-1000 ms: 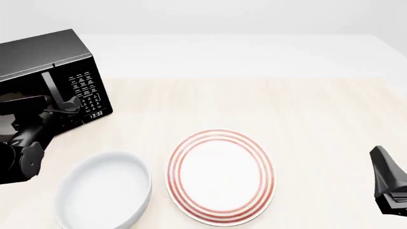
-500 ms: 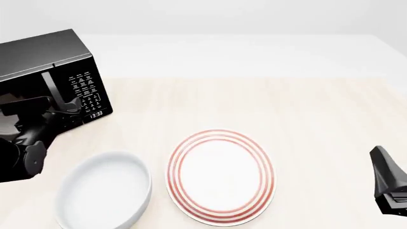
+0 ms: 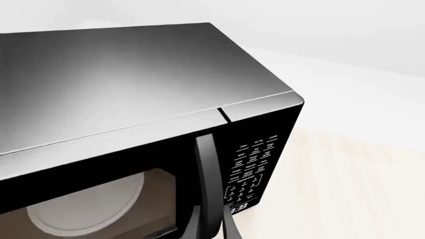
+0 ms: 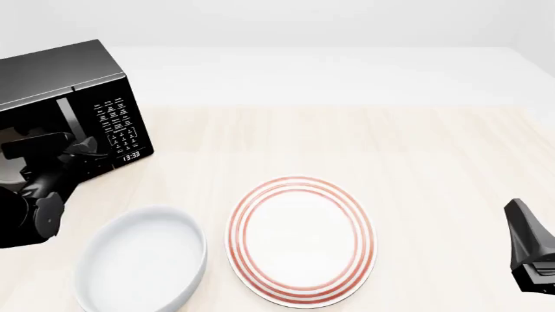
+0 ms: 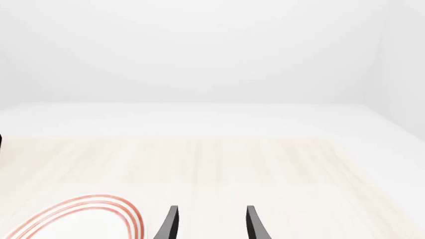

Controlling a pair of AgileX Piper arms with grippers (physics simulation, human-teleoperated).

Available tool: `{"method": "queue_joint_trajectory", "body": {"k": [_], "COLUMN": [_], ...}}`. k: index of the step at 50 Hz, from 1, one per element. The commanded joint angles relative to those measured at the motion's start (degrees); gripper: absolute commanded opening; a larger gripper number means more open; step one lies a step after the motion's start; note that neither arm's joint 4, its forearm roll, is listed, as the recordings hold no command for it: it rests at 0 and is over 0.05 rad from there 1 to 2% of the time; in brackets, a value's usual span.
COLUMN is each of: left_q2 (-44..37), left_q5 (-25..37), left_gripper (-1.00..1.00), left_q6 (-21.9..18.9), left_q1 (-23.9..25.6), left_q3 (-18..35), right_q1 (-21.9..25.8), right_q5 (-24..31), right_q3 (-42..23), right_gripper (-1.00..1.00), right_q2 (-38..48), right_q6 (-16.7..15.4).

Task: Open the microwave.

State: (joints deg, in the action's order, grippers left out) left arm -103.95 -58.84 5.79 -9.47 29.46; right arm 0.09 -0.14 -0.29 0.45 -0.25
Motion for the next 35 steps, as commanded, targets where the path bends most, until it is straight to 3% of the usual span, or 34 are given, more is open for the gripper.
{"method": "queue_joint_trajectory", "body": {"k": [1,24,26,35], "left_q2": [-0.4,1.2,5.8,8.1], "left_q5": [0.1,0.2,-0.3,-1.1], "left_gripper": [-1.0,-1.0,-1.0,-1.0], "left_q6": [-0.1,-0.2,0.1,0.0], "left_q1": [0.6,1.5,2.9,4.0], "left_q3": [0.2,-0.3,-3.7,-5.9], "right_q1": [0.0,0.0,0.0,0.0], "right_q5": [0.0,0.0,0.0,0.0], "right_q3": [0.0,0.0,0.0,0.0], "right_gripper": [1.0,1.0,1.0,1.0], "right_q2": [0.0,0.0,0.0,0.0], "right_q6": [0.0,0.0,0.0,0.0]}}
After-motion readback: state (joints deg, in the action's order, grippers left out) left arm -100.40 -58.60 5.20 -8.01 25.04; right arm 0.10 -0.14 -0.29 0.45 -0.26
